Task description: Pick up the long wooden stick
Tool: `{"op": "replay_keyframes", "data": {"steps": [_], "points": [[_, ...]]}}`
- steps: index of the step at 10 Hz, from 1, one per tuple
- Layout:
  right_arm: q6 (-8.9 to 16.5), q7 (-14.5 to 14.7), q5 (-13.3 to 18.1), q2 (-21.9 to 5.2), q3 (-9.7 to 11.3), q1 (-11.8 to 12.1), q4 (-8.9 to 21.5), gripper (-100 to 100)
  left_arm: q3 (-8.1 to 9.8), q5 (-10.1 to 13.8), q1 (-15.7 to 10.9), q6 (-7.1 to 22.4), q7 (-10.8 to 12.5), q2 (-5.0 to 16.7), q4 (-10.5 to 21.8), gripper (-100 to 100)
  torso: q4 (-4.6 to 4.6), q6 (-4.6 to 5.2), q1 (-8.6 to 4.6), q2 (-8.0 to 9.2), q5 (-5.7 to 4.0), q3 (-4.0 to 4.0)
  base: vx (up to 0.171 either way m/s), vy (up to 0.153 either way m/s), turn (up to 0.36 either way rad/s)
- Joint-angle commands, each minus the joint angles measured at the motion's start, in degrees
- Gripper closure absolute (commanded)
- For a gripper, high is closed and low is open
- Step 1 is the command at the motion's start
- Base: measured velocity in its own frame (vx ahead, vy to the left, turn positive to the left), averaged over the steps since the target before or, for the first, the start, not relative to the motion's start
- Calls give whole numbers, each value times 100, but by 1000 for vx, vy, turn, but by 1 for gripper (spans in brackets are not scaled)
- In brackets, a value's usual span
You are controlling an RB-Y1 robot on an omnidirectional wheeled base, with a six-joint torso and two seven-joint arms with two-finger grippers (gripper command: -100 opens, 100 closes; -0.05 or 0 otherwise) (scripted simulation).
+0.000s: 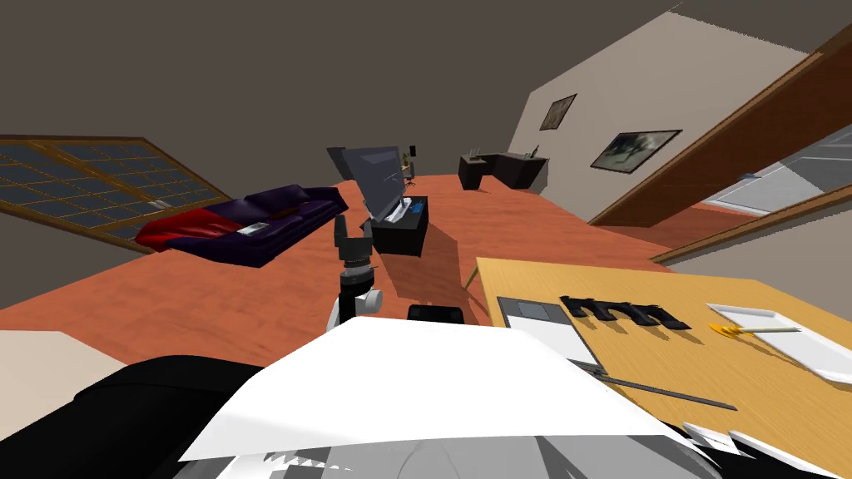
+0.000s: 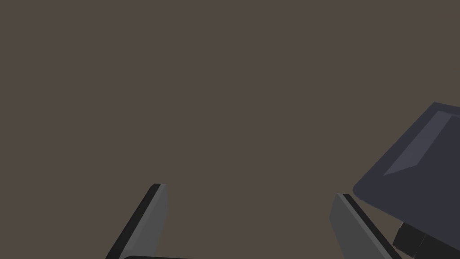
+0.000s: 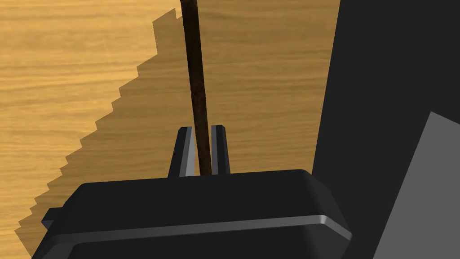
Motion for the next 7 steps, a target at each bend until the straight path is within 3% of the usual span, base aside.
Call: {"op": "replay_keyframes", "data": {"steps": [1,5,6,7], "points": [[85,-15,-7,-66,-6,44,-165,100,0,0,0,0,0,0,0,0,0,0,0,0,0,0,24,8,32],[-38,457,-3,-276,-28,180,-277,100,0,0,0,0,0,0,0,0,2,6,1,12,0,7,97,5,-186],[63,325,-12,-306,-29,203,-418,100,0,0,1,0,0,0,0,0,-1,14,2,9,1,4,52,11,-60],[62,351,-12,-312,-29,213,-422,0,0,0,-1,0,0,0,0,0,3,4,0,21,0,11,7,3,10]]}}
